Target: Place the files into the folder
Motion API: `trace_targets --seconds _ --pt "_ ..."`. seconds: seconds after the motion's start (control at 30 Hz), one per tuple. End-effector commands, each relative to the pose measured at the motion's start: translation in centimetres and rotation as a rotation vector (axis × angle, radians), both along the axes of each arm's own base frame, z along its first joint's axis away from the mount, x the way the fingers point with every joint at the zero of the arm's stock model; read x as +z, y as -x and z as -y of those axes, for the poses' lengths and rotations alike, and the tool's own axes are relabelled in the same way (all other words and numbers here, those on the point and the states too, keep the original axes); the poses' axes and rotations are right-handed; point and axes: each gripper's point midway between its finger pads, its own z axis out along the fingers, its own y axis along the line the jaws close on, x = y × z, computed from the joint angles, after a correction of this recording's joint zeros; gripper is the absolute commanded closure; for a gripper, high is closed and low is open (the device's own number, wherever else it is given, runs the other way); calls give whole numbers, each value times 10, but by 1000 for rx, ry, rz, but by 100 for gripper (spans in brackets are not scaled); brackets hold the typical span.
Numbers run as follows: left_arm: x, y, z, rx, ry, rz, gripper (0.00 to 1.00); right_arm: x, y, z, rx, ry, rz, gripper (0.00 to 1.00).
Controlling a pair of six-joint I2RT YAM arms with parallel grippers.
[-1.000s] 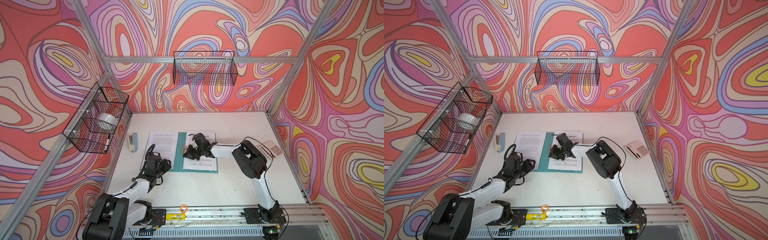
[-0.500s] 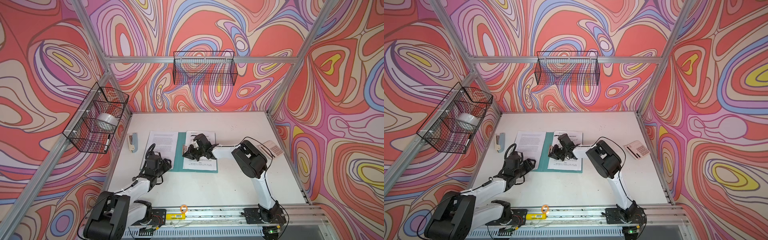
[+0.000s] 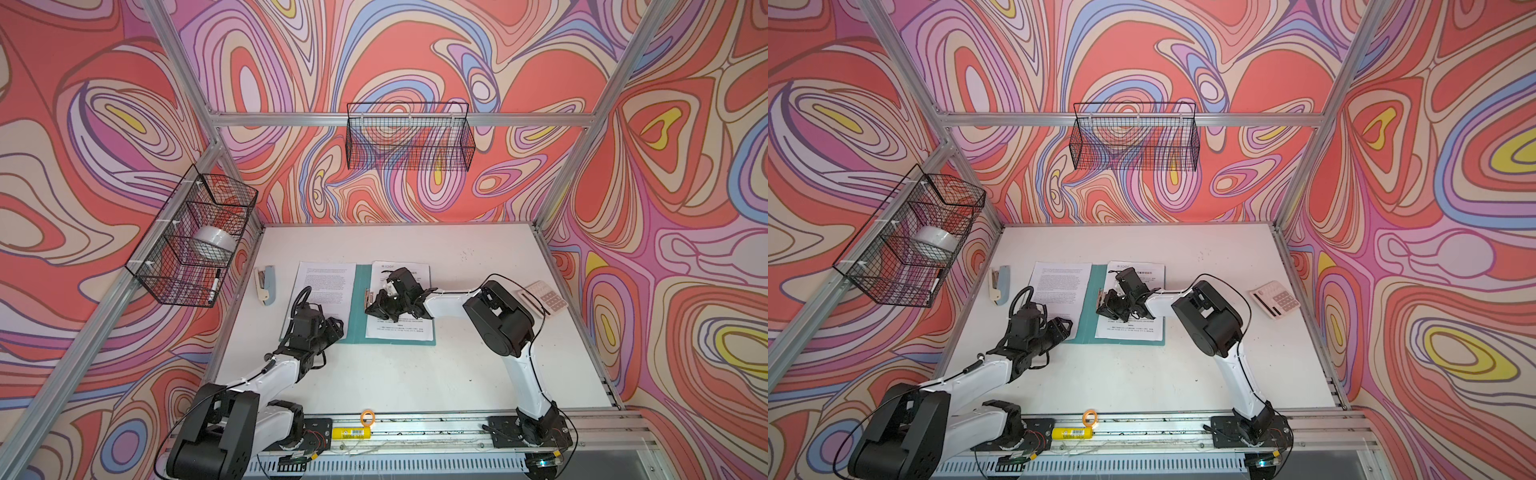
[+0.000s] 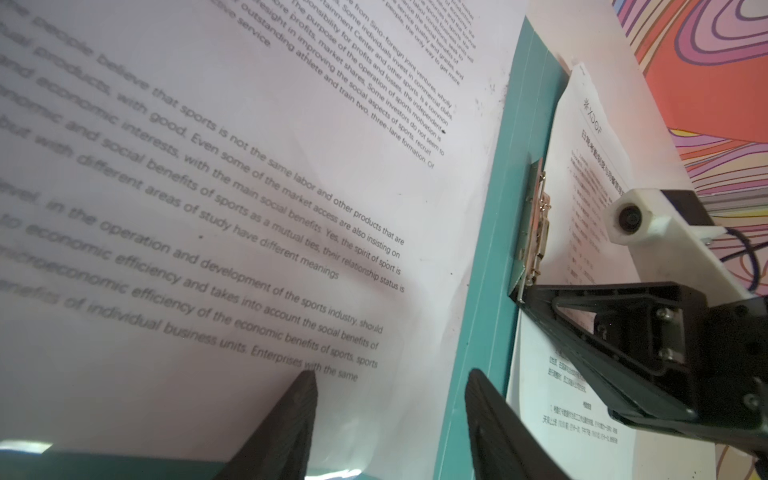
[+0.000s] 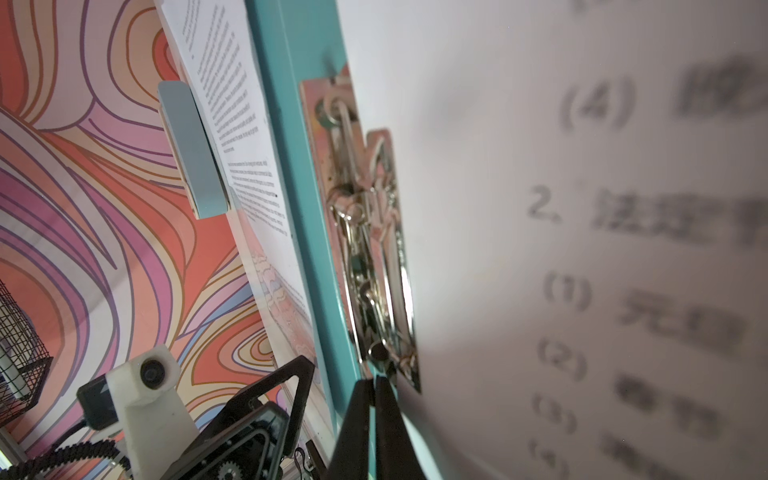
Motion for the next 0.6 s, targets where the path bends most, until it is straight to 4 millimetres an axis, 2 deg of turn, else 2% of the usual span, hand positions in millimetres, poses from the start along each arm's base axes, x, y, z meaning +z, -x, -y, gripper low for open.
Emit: trace_targets --seconds 0.0,0.07,0.17,0.3,0.4,0.57 --pt "-20 25 1 -35 -15 -133 40 -41 25 20 -2 130 -102 100" --pt "-15 23 2 -38 -17 -123 37 -42 25 21 -2 141 -100 100" --pt "-3 21 0 -34 -28 -105 22 -43 27 26 0 158 -90 100" --pt "19 19 -5 -27 -56 -65 1 -44 33 45 -15 199 -77 100" --pt "37 16 -8 -17 -69 -29 0 -43 38 63 -40 219 -69 100" --pt "54 11 -7 -15 -62 -6 0 -52 53 91 -57 242 -99 100"
